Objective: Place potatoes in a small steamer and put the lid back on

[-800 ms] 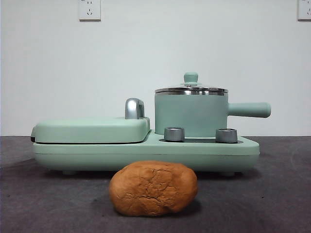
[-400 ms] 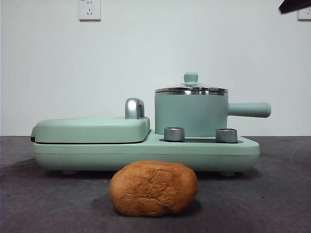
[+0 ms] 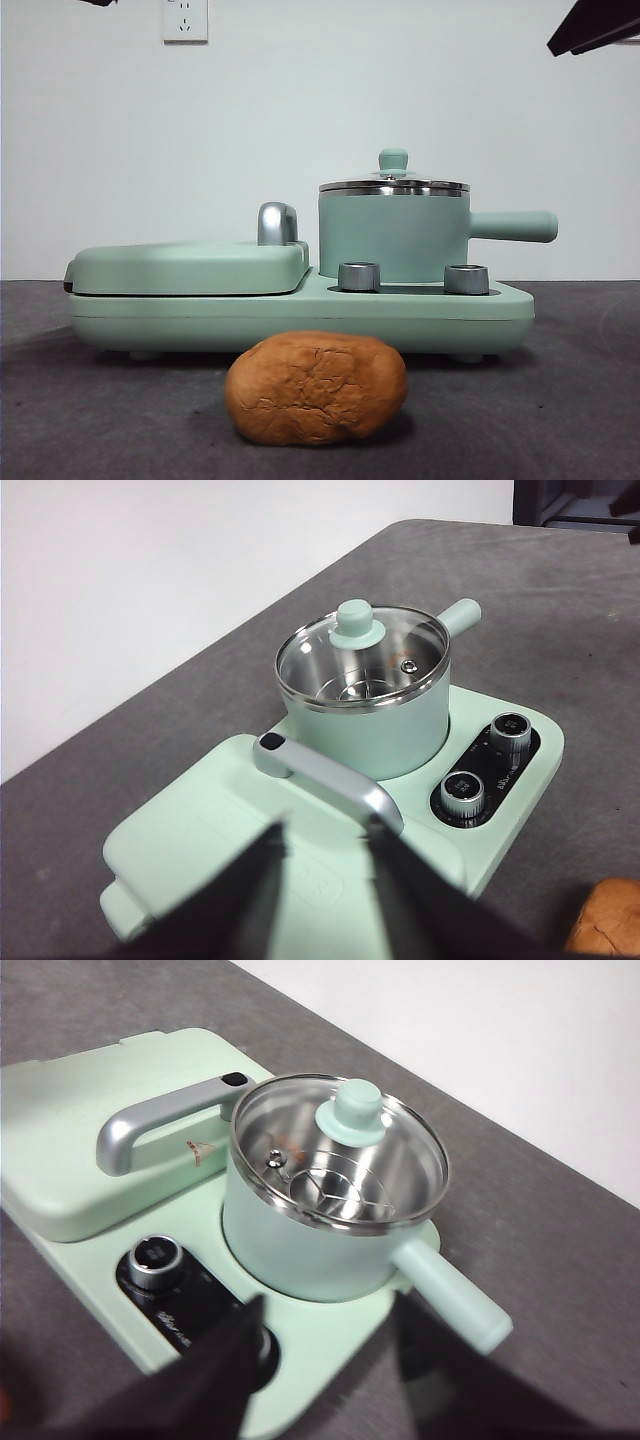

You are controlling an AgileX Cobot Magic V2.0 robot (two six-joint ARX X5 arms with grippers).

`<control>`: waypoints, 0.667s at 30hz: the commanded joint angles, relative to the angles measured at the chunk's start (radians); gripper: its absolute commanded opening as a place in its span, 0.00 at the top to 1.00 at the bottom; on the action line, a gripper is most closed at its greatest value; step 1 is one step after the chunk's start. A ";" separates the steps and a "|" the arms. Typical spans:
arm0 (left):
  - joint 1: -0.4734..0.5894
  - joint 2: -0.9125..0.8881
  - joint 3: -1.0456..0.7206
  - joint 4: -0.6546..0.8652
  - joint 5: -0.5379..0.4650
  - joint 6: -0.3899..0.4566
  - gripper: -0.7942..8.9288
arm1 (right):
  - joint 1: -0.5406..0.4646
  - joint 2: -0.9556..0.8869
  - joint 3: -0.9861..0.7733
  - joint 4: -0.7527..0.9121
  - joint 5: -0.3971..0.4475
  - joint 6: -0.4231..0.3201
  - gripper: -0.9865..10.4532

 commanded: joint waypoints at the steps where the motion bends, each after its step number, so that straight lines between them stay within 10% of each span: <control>1: -0.008 0.005 0.024 0.012 0.002 0.011 0.66 | 0.005 0.003 0.020 0.003 0.010 -0.010 0.66; 20: -0.144 0.266 0.038 0.274 -0.108 -0.169 0.66 | 0.023 0.001 0.020 0.014 0.006 0.105 0.66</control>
